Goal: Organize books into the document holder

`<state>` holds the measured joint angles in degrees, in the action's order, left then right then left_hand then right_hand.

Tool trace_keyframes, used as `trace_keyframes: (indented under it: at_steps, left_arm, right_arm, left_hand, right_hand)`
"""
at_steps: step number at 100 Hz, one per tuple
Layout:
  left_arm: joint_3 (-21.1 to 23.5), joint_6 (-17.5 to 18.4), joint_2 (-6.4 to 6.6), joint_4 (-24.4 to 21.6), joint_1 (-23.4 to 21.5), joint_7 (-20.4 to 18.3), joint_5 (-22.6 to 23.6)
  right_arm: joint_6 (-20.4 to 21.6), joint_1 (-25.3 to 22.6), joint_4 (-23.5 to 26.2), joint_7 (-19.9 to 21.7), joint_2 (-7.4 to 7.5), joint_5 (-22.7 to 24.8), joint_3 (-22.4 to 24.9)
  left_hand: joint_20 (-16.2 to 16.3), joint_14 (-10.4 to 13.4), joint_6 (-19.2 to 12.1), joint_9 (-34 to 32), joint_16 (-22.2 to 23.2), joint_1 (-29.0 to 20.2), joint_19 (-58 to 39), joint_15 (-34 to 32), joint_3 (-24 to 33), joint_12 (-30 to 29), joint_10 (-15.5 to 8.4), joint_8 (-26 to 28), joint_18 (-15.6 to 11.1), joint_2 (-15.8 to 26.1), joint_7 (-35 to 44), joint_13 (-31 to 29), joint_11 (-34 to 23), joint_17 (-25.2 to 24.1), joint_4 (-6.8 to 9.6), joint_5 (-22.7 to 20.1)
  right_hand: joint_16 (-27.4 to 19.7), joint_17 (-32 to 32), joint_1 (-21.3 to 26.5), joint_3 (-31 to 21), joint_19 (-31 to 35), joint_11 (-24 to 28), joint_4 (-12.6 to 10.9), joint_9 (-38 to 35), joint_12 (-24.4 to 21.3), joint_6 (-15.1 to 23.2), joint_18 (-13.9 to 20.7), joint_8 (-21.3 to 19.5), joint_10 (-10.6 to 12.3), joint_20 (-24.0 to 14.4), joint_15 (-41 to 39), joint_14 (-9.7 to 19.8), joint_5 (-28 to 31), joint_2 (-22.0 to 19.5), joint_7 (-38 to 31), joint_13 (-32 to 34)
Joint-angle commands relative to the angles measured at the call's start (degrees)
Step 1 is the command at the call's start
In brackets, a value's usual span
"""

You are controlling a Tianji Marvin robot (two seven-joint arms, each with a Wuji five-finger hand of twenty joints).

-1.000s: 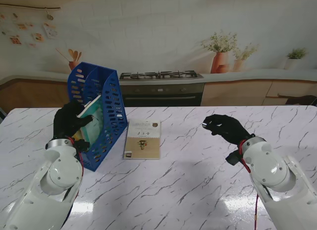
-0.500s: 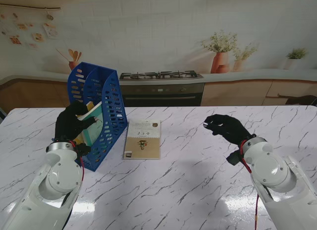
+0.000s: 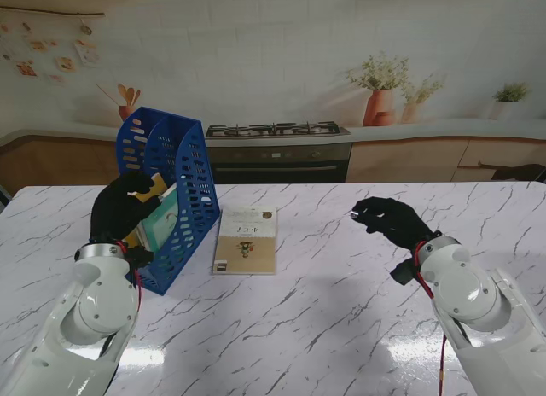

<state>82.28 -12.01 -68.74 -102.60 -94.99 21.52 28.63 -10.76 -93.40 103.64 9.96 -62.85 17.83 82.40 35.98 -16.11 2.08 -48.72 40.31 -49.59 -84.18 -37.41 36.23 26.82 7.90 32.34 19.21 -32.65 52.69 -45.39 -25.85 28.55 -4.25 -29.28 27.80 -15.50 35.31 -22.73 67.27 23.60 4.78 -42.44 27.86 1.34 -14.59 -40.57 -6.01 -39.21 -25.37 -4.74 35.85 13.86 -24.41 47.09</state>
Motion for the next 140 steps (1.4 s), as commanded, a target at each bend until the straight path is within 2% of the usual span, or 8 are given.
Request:
trace_keyframes:
  at_steps: [1, 11, 31, 53, 80, 96, 121, 140]
  left_arm:
    - [0.1, 1.3, -0.05, -1.2, -0.5, -0.6, 0.1]
    - [0.5, 1.2, 0.21, -2.9, -1.2, -1.4, 0.9]
    - [0.9, 1.7, 0.5, -6.7, -2.5, -1.8, 2.9]
    - [0.2, 3.5, 0.85, -10.5, -3.3, -2.0, 5.1]
    - [-2.9, 7.6, 0.89, -11.6, -1.7, -2.7, 2.9]
    - [-5.2, 10.2, 1.06, -10.1, 0.8, -4.3, 1.1]
    - [-10.0, 13.9, 1.32, -5.9, 5.2, -7.2, -1.8]
    - [-13.7, 15.7, 1.35, -0.7, 9.0, -9.4, -4.4]
  right_arm:
    - [0.1, -0.4, 0.0, -0.1, -0.42, -0.3, -0.1]
    - [0.1, -0.4, 0.0, -0.2, -0.45, -0.3, -0.1]
    - [0.5, -0.5, -0.1, -0.3, -0.48, -0.4, -0.1]
    - [1.4, -0.8, -0.2, -0.9, -0.6, -0.8, 0.0]
    - [2.4, -1.7, 0.3, -1.9, -0.79, -0.8, 0.3]
    - [2.7, -2.5, 0.7, -2.5, -0.94, -1.4, 0.5]
    - [2.5, -4.8, 2.6, -3.5, -1.15, -1.6, 1.0]
    - [2.8, -5.9, 2.7, -3.8, -1.23, -2.0, 1.3]
  left_hand:
    - [1.1, -0.8, -1.3, 2.1, -1.2, 2.2, 5.2, 2.9, -0.9, -0.7, -0.3, -2.1, 1.2, 1.8, -3.2, 3.1, 0.8, -4.1, -0.21, -0.6]
    - [-0.8, -0.5, 0.3, 4.0, -3.8, 6.1, 15.7, 8.2, -1.2, -1.6, -0.1, -5.5, 1.3, 5.7, -10.7, 7.3, 3.0, -14.4, 1.12, -1.1]
    - [-6.9, 1.6, 0.7, 7.5, -10.2, 7.8, 29.3, 18.1, -5.4, -2.7, 0.5, -6.2, -1.5, 8.4, -16.0, 13.8, 6.0, -24.5, 1.9, -0.1]
    - [-8.9, 3.4, 1.0, 7.9, -13.1, 8.2, 32.2, 19.9, -8.9, -2.6, -0.3, -6.7, -4.7, 9.8, -18.5, 13.7, 6.8, -24.3, 1.89, 0.6]
    - [-9.9, 0.4, 1.1, 8.1, -11.8, 7.5, 33.3, 18.2, -13.1, -2.5, -1.0, -7.4, -5.2, 11.6, -20.8, 14.0, 7.7, -22.4, 1.99, 0.3]
    - [-10.0, 0.5, 1.2, 8.5, -11.7, 7.5, 33.4, 18.4, -14.2, -2.5, -0.2, -7.3, -4.6, 12.7, -20.9, 14.0, 8.1, -22.2, 2.04, 0.0]
    - [-9.8, 1.4, 2.5, 6.7, -10.1, 5.3, 31.5, 15.5, -15.7, -1.4, 0.4, -7.1, -8.7, 13.5, -20.6, 9.8, 6.2, -14.1, 2.18, -1.3]
    - [-10.3, 0.7, 3.0, 6.7, -11.1, 5.2, 32.5, 15.7, -16.9, -2.0, 0.8, -7.7, -7.3, 14.9, -20.9, 10.5, 6.4, -14.5, 2.08, -1.7]
  right_hand:
    - [0.0, 0.0, -0.2, 0.5, 1.6, -0.1, -1.9, 0.6, -0.5, -0.3, -11.6, -1.2, 0.2, -0.1, -0.4, -0.3, 1.6, -1.1, 0.9, 0.6]
    - [0.0, 0.0, -0.2, 0.4, 1.5, 0.1, -1.9, 0.9, -0.5, -0.3, -11.6, -1.2, 0.2, 0.0, -0.5, -0.2, 1.5, -1.2, 0.9, 0.4]
    - [-0.1, 0.3, 0.0, 0.6, 1.4, 0.1, -1.9, 1.3, -0.5, -0.5, -11.4, -1.2, 0.2, 0.1, -0.5, -0.1, 1.2, -1.4, 1.0, 0.0]
    - [-0.2, 0.3, 0.1, 1.1, 1.3, 0.0, -1.9, 1.3, -0.6, -0.2, -11.3, -1.2, 0.4, 0.2, -0.4, 0.0, 1.1, -1.5, 1.1, 0.0]
    - [-0.2, 0.3, 0.0, 1.4, 1.3, -0.4, -1.9, 0.7, -0.7, 0.2, -11.3, -1.2, 0.6, 0.2, -0.1, 0.0, 1.3, -1.5, 1.1, 0.5]
    - [-0.2, 0.3, 0.0, 1.4, 1.3, -0.6, -2.0, 0.3, -0.7, 0.2, -11.5, -1.2, 0.7, 0.3, 0.1, -0.2, 1.8, -1.3, 0.9, 0.7]
    - [-0.1, 0.3, 0.1, 1.0, 1.2, -0.4, -2.0, 0.1, -0.5, -0.1, -11.7, -1.2, 0.4, 0.3, -0.1, -0.2, 2.1, -1.2, 0.7, 0.8]
    - [0.0, 0.5, 0.2, 0.9, 1.1, -0.2, -1.9, 0.5, -0.4, -0.4, -11.5, -1.2, 0.3, 0.3, -0.2, -0.3, 2.2, -1.4, 0.7, 0.4]
